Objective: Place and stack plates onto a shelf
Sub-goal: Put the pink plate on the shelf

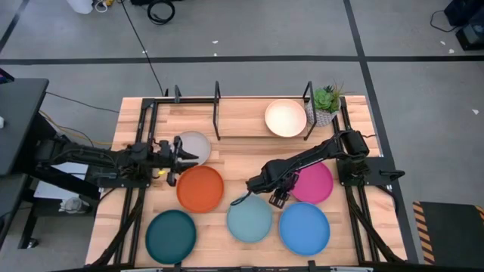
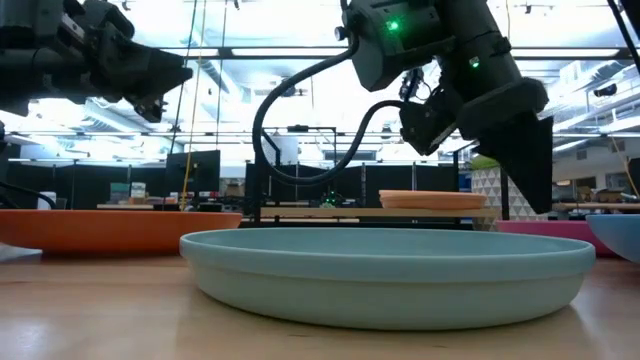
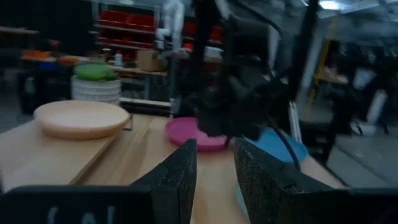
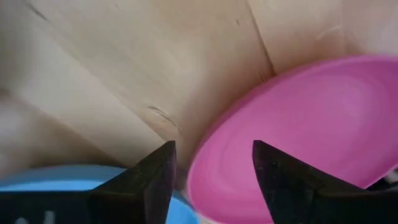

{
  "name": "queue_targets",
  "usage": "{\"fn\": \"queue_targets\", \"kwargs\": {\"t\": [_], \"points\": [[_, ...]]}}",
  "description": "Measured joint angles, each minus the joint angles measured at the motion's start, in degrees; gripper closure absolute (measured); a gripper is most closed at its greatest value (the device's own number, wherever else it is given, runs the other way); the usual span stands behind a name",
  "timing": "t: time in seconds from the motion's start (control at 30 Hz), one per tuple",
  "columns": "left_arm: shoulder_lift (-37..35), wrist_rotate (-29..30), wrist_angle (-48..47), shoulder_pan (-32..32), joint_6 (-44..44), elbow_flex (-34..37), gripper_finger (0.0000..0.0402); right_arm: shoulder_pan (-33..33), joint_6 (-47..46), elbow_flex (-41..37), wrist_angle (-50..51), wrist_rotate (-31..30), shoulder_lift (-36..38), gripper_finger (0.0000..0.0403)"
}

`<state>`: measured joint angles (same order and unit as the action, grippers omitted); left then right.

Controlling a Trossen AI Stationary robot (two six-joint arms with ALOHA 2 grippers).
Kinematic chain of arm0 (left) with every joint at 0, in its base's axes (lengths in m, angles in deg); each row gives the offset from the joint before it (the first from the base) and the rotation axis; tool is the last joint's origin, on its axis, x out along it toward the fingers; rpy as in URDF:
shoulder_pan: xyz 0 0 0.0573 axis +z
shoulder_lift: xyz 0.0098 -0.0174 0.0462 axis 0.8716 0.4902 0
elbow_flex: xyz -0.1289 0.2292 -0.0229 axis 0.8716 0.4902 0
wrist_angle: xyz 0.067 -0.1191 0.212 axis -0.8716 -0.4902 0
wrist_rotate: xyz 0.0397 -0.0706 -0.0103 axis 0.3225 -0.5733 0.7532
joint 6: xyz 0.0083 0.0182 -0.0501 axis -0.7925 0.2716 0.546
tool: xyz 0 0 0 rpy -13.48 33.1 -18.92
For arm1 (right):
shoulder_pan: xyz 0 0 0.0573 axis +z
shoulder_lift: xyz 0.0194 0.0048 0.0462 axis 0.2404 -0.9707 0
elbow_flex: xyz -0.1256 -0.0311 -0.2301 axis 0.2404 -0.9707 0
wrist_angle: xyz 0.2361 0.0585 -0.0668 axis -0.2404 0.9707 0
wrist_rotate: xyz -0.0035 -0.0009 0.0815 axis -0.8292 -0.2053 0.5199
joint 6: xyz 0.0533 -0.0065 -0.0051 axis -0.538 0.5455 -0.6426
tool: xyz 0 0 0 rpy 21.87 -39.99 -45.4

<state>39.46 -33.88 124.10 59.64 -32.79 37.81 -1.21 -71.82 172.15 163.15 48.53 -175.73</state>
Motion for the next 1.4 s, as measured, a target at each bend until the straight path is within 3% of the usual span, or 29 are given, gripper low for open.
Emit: {"fn": "queue_targets", "kwargs": {"t": [0.2,0.43,0.83,1.1,1.4], "points": [[0.02,-1.78,-0.14,-2.54,-8.05,-0.75,0.0287,-0.45,-5.82,-0.10,-2.21,-0.24,0.01,0.0176],[0.02,-1.83,-0.84,-4.57,-16.31,-0.79,0.0287,0.08,-9.01,-1.11,-5.23,-0.83,0.07,0.0203],[0.02,-1.81,-5.51,-4.75,-16.96,-0.90,0.0287,0.19,-14.92,-1.16,-5.28,-0.84,0.07,0.0269],[0.01,-1.81,-6.79,-4.75,-16.77,-0.96,0.0287,1.36,-18.64,-1.05,-1.84,-0.69,0.04,0.0265],[-0.01,-1.81,-6.44,-4.75,-16.83,-0.96,0.0287,3.10,-19.60,-7.30,-5.15,2.06,0.00,0.0254]]}}
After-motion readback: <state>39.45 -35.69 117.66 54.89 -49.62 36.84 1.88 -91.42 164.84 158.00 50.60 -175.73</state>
